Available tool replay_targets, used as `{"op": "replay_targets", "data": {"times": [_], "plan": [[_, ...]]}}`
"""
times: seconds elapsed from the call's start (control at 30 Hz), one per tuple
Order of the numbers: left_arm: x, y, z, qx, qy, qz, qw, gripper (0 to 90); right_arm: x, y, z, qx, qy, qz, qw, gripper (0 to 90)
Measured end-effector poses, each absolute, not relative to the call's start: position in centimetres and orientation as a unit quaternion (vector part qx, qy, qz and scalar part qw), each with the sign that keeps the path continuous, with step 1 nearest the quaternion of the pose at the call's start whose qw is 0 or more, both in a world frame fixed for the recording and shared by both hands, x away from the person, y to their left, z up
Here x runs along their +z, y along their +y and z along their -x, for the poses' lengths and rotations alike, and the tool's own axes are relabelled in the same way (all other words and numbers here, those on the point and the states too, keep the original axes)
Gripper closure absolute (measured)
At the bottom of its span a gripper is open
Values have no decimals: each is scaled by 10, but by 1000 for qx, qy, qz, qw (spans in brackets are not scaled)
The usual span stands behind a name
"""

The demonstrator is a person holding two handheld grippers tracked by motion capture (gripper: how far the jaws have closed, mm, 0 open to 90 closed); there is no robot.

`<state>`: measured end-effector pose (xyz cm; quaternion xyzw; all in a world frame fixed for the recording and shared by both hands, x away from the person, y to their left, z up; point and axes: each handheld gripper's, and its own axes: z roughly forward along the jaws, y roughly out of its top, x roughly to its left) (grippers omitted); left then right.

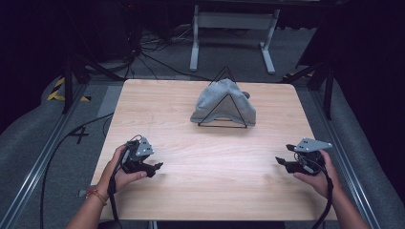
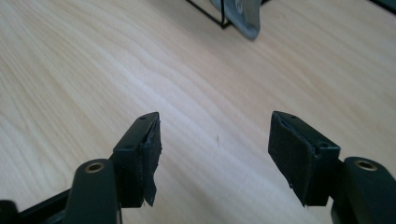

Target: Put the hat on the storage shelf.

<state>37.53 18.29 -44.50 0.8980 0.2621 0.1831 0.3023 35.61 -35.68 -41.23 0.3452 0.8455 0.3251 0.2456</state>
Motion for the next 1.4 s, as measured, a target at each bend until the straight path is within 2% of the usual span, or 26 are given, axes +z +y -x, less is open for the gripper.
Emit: {"op": "replay_targets", "data": {"times": [0.17, 0.4, 0.53, 1.4], "plan": [[-464, 187, -369, 157, 274, -899, 304, 184, -433, -379, -334, 345, 825, -387, 226, 314], [-477, 202, -367, 117, 312, -875, 352, 163, -457, -398, -318, 347, 820, -405, 206, 261], [-481, 205, -364, 121, 311, -867, 371, 156, -466, -404, -318, 351, 815, -417, 198, 208], [-481, 205, -365, 124, 310, -867, 370, 149, -467, -405, -320, 350, 810, -425, 203, 181]]}}
